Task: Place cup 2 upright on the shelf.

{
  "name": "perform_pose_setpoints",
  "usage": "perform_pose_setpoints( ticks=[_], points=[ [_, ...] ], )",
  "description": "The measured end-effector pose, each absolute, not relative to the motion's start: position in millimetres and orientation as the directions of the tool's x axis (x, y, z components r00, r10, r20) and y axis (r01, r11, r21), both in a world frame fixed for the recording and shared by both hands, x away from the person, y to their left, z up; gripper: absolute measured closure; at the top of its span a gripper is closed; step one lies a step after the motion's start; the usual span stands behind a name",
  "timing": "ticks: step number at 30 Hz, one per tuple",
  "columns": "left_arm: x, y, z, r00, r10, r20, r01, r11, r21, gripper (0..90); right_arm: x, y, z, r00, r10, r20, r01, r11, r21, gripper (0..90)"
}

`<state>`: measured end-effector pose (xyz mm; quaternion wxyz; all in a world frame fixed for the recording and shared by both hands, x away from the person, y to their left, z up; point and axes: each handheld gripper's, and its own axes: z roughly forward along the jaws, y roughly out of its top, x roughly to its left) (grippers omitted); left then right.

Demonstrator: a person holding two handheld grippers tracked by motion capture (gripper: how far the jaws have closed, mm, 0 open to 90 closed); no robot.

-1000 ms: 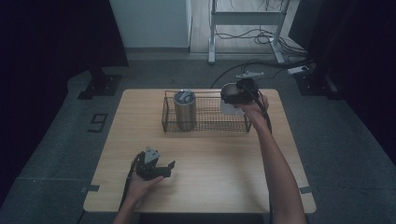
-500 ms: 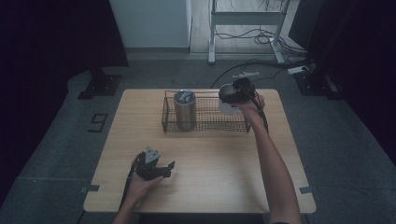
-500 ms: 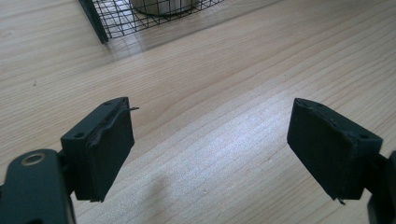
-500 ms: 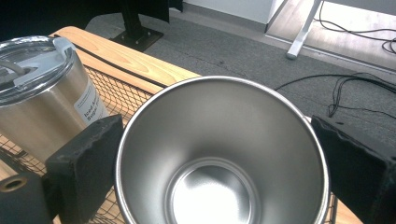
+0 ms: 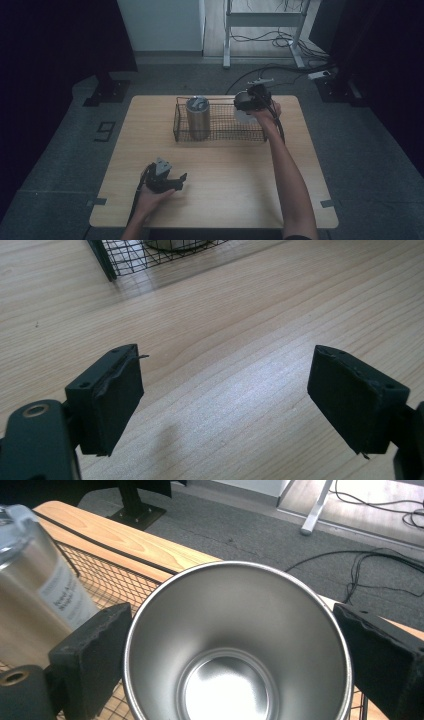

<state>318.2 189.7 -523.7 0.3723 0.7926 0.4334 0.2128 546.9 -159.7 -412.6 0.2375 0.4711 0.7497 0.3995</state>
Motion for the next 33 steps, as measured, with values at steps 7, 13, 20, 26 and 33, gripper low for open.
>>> perform_pose_setpoints(
  ticks=[7, 13, 20, 26, 33],
  points=[
    [318.9, 188.1, -526.1, 0.538, 0.843, 0.023, 0.53, -0.36, 0.768, 14.8, 552.4, -162.0, -423.6, -0.428, 0.904, 0.026, 0.533, 0.229, 0.814, 6.0],
    [318.9, 189.2, -525.0, 0.536, 0.844, 0.019, 0.531, -0.355, 0.77, 14.8, 554.5, -158.0, -429.8, -0.434, 0.9, 0.023, 0.533, 0.237, 0.812, 6.0],
    [318.5, 188.6, -525.1, 0.539, 0.842, 0.02, 0.529, -0.357, 0.77, 14.8, 556.6, -153.0, -435.6, -0.44, 0.898, 0.012, 0.536, 0.252, 0.806, 5.9],
    [317.9, 187.7, -524.9, 0.543, 0.839, 0.019, 0.526, -0.358, 0.771, 14.8, 557.7, -151.1, -439.9, -0.439, 0.898, 0.007, 0.545, 0.26, 0.797, 5.9],
    [318.0, 186.0, -525.9, 0.544, 0.839, 0.02, 0.528, -0.361, 0.768, 14.8, 559.6, -151.0, -445.5, -0.441, 0.898, 0.004, 0.552, 0.267, 0.79, 5.9]
  ],
)
